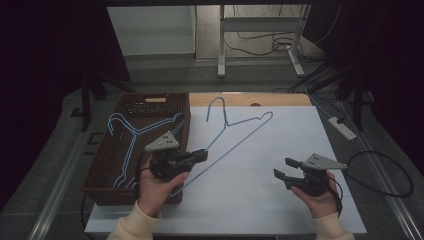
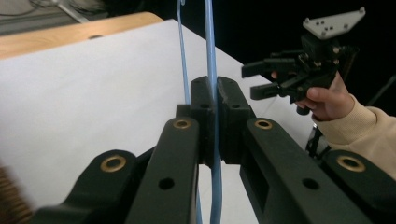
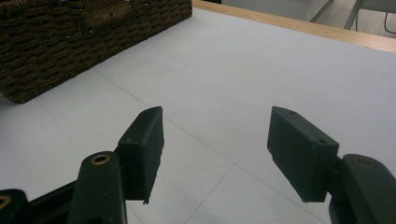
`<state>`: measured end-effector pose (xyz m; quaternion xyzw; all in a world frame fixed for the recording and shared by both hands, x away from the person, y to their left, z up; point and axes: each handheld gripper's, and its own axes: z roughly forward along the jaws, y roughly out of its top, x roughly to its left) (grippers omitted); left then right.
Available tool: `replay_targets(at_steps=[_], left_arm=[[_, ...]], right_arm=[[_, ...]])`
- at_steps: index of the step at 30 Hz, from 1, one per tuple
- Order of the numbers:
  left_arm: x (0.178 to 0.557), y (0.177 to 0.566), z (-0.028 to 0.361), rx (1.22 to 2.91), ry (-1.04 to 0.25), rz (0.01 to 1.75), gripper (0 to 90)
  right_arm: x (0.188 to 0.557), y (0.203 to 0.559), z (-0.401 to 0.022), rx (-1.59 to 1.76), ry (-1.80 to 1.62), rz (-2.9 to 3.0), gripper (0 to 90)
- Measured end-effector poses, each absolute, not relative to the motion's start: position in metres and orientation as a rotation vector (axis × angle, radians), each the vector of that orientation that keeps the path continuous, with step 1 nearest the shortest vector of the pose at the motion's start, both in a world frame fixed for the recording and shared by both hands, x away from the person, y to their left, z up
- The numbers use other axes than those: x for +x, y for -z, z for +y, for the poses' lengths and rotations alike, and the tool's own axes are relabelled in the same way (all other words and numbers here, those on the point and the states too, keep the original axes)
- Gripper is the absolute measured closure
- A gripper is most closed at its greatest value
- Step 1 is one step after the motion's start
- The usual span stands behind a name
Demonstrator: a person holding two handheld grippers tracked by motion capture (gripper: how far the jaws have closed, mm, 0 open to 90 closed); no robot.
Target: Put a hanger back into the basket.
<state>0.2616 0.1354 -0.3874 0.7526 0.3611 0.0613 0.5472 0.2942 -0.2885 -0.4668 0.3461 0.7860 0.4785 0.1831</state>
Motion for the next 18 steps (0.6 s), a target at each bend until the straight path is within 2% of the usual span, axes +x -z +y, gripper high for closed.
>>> replay_targets(at_steps=[10, 18], left_arm=[[0.254, 0.371, 0.205, 1.677, -0.22, 0.94, 86.2], [0.25, 0.368, 0.244, 1.648, -0.275, 1.007, 86.2]], right_arm=[[0.297, 0.47, -0.288, 0.976, -1.321, 2.239, 37.0], [0.297, 0.471, -0.287, 0.977, -1.31, 2.245, 37.0]])
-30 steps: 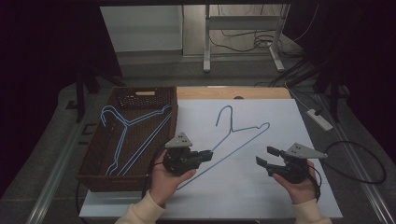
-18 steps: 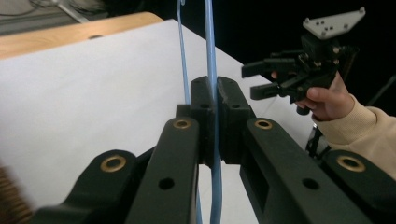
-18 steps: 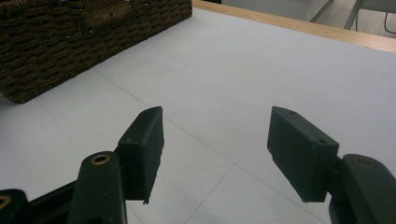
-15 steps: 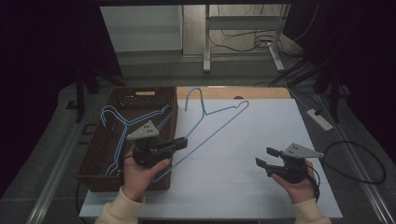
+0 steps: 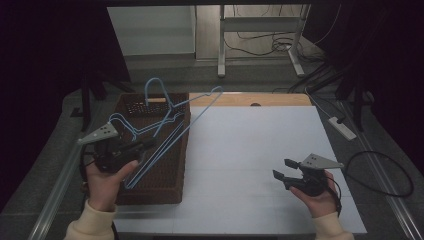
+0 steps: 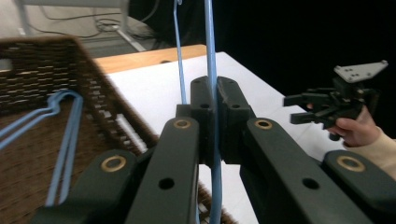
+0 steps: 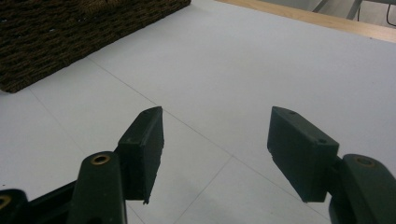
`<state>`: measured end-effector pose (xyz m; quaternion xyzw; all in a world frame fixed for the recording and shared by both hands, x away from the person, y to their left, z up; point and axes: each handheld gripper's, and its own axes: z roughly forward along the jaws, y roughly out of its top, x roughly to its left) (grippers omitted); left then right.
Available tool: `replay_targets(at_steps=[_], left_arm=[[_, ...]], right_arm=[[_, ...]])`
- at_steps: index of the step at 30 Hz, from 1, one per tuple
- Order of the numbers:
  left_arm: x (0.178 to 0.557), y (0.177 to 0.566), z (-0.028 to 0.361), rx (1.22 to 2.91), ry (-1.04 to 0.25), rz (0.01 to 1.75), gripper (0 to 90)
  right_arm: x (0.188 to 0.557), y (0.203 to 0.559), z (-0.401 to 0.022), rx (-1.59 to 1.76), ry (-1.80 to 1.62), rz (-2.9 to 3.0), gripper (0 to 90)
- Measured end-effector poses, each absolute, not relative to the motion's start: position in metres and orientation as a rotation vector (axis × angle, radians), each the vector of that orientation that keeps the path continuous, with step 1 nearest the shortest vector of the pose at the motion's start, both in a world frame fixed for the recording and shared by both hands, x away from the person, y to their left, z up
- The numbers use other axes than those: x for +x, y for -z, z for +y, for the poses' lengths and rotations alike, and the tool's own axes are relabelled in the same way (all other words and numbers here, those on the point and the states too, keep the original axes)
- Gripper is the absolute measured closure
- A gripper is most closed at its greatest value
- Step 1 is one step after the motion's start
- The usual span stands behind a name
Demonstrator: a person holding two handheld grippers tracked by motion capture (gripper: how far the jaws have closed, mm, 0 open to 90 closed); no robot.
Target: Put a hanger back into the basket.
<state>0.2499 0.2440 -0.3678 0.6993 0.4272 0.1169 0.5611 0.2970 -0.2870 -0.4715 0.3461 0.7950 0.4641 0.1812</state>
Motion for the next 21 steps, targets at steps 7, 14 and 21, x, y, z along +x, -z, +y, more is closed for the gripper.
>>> replay_targets(at_steps=[7, 14, 21], left_arm=[[0.25, 0.372, 0.276, 1.631, -0.305, 1.084, 86.2], [0.257, 0.381, 0.3, 1.644, -0.319, 1.168, 86.2], [0.262, 0.388, 0.31, 1.676, -0.315, 1.224, 86.2]], right_arm=[[0.298, 0.473, -0.286, 0.981, -1.296, 2.253, 37.0], [0.298, 0.473, -0.286, 0.982, -1.287, 2.256, 37.0], [0.298, 0.474, -0.286, 0.983, -1.283, 2.257, 36.9]])
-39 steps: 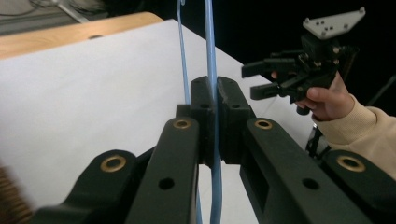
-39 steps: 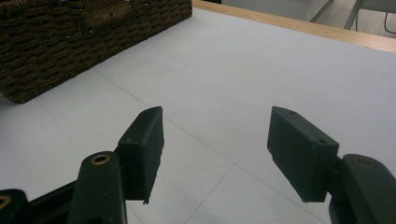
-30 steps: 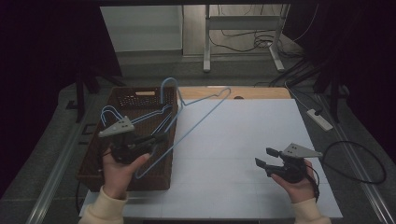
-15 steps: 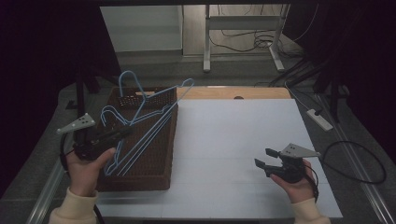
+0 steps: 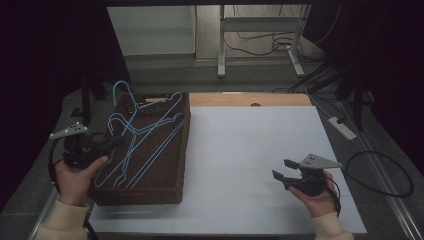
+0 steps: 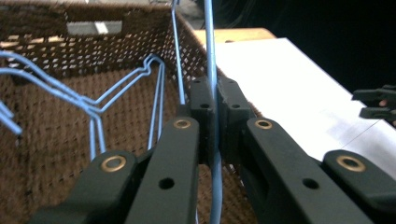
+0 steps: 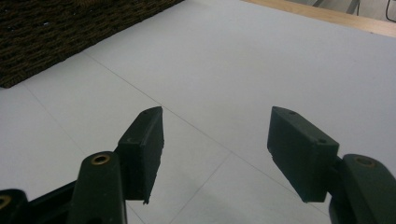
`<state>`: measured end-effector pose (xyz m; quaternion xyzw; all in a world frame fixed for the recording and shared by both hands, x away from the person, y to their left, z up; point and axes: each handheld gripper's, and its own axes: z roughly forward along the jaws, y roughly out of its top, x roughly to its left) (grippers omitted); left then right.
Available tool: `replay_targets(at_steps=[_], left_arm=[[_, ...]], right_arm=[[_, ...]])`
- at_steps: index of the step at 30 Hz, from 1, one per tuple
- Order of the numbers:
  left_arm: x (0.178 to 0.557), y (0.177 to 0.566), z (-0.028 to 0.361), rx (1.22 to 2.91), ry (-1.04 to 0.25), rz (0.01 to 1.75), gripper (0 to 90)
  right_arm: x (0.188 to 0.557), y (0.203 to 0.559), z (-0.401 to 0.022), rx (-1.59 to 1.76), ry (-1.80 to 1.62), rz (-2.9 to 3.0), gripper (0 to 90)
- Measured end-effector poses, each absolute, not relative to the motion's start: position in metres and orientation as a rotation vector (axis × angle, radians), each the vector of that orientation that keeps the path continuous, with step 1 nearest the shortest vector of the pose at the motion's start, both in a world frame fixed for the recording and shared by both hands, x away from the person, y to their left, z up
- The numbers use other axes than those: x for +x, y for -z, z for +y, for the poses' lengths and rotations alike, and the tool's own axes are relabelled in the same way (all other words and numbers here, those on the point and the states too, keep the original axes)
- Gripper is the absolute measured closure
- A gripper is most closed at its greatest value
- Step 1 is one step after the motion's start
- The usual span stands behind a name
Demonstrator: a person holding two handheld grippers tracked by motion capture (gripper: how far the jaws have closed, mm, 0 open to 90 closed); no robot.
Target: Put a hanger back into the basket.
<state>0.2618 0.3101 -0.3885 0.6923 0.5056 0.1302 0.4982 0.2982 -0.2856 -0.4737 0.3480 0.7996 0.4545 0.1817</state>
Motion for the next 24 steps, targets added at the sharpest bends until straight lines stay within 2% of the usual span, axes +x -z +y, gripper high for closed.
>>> replay_targets(at_steps=[24], left_arm=[[0.312, 0.432, 0.299, 1.843, -0.141, 1.359, 86.2]], right_arm=[[0.297, 0.474, -0.284, 0.964, -1.263, 2.265, 37.9]])
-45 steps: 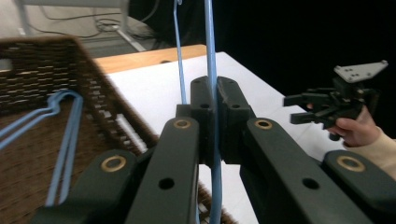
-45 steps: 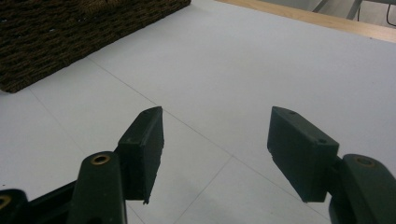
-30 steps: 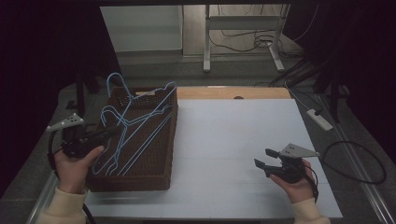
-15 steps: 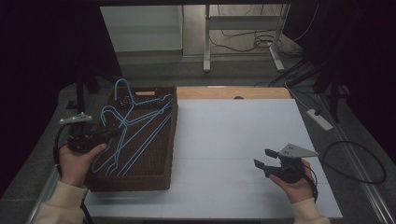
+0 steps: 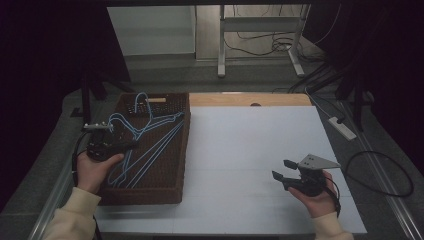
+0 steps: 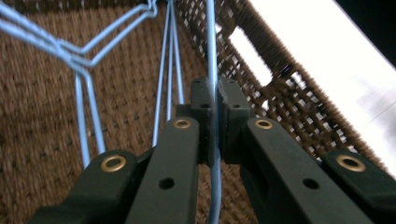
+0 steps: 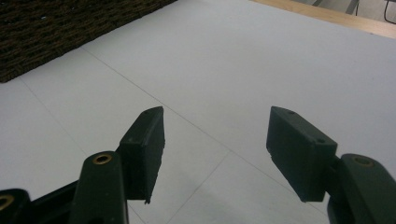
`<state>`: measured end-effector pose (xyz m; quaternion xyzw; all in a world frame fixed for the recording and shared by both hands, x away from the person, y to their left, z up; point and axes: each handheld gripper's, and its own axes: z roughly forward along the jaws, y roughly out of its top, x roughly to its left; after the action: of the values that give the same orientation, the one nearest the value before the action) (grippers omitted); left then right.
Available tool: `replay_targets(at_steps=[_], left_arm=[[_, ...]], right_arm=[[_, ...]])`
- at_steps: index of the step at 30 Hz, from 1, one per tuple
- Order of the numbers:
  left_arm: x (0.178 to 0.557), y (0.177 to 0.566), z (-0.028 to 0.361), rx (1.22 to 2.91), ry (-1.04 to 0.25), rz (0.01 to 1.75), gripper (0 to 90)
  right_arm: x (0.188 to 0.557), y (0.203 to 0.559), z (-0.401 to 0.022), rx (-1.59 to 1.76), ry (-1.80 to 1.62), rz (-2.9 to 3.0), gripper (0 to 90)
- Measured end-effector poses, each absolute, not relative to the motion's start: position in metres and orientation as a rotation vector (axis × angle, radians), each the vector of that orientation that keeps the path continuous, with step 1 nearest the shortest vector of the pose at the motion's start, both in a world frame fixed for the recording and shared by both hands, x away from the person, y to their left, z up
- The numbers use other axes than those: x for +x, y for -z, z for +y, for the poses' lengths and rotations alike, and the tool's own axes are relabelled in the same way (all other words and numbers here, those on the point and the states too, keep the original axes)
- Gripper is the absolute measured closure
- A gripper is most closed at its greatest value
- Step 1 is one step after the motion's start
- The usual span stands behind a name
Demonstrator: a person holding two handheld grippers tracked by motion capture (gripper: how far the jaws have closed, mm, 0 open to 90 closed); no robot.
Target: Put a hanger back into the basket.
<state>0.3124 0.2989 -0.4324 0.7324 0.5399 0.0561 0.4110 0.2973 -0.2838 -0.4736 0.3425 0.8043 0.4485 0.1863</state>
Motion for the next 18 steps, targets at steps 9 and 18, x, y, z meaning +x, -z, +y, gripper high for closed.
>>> replay_targets(at_steps=[9, 18], left_arm=[[0.318, 0.443, 0.299, 1.951, -0.17, 1.458, 86.1], [0.329, 0.454, 0.293, 2.07, -0.234, 1.507, 78.5]], right_arm=[[0.297, 0.474, -0.283, 0.963, -1.258, 2.266, 37.5], [0.297, 0.474, -0.283, 0.962, -1.258, 2.27, 37.2]])
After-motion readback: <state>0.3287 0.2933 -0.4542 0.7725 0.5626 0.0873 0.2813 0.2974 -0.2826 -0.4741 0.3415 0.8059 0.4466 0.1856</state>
